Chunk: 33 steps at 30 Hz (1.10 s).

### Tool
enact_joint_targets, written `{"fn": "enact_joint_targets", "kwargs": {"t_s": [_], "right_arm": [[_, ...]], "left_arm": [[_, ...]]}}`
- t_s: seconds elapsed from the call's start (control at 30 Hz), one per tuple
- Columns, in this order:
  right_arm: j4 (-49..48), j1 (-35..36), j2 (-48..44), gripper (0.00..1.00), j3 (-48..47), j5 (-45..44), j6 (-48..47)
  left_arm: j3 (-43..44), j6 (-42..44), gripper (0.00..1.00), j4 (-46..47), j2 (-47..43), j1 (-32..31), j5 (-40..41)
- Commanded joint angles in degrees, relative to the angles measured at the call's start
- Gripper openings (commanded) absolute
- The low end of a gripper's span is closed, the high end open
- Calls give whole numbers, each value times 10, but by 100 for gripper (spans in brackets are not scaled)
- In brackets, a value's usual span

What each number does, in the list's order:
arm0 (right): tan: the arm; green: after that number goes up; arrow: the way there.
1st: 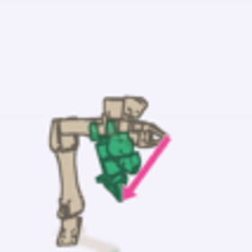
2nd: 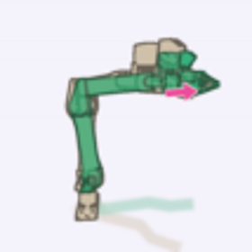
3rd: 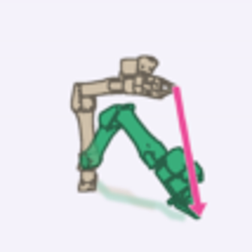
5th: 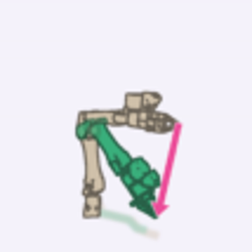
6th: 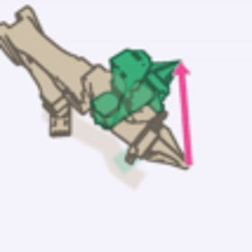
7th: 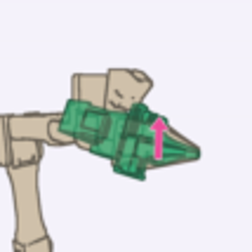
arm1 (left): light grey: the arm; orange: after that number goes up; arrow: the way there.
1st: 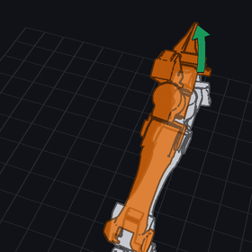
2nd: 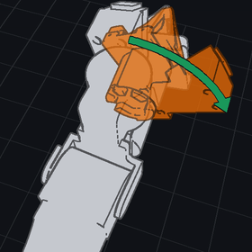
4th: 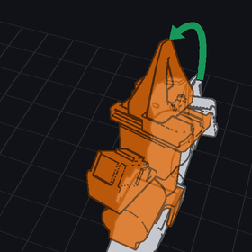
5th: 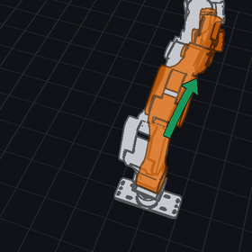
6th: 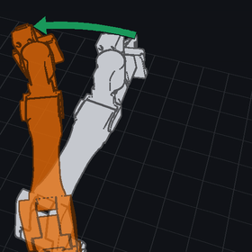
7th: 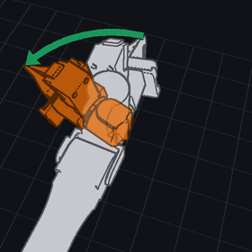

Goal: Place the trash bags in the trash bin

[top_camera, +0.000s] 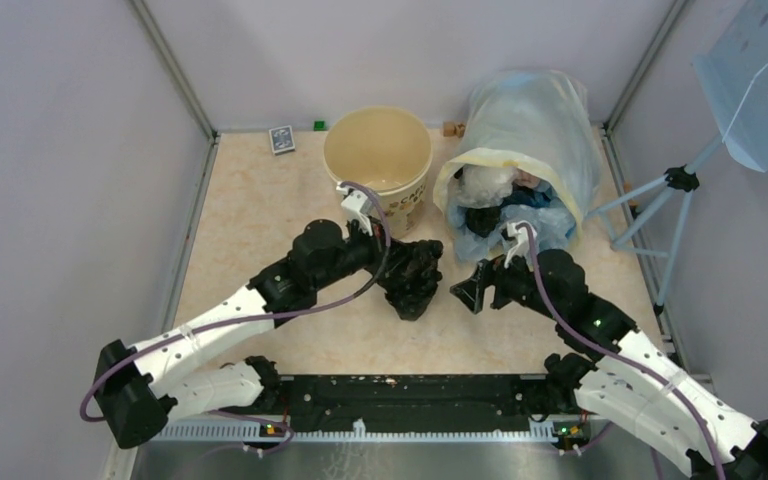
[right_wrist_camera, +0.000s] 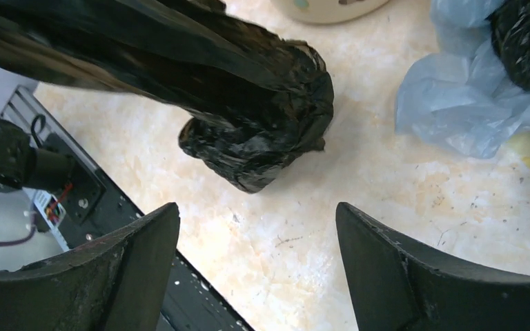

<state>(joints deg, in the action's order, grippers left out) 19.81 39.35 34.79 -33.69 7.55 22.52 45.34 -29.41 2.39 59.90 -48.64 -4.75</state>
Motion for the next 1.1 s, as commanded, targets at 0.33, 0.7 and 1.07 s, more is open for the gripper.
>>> {"fn": "enact_joint_targets", "kwargs": {"t_s": [0.33, 0.7, 1.07], "right_arm": [[-212, 48, 49, 77, 56, 12, 18], [-243, 55, 110, 0, 61, -34, 27], [-23, 55, 20, 0, 16, -150, 29]], "left_arm": [[87, -131, 0, 27, -45, 7, -1], [130, -153, 0, -6, -71, 25, 21], [190, 7, 0, -223, -68, 116, 199]]}}
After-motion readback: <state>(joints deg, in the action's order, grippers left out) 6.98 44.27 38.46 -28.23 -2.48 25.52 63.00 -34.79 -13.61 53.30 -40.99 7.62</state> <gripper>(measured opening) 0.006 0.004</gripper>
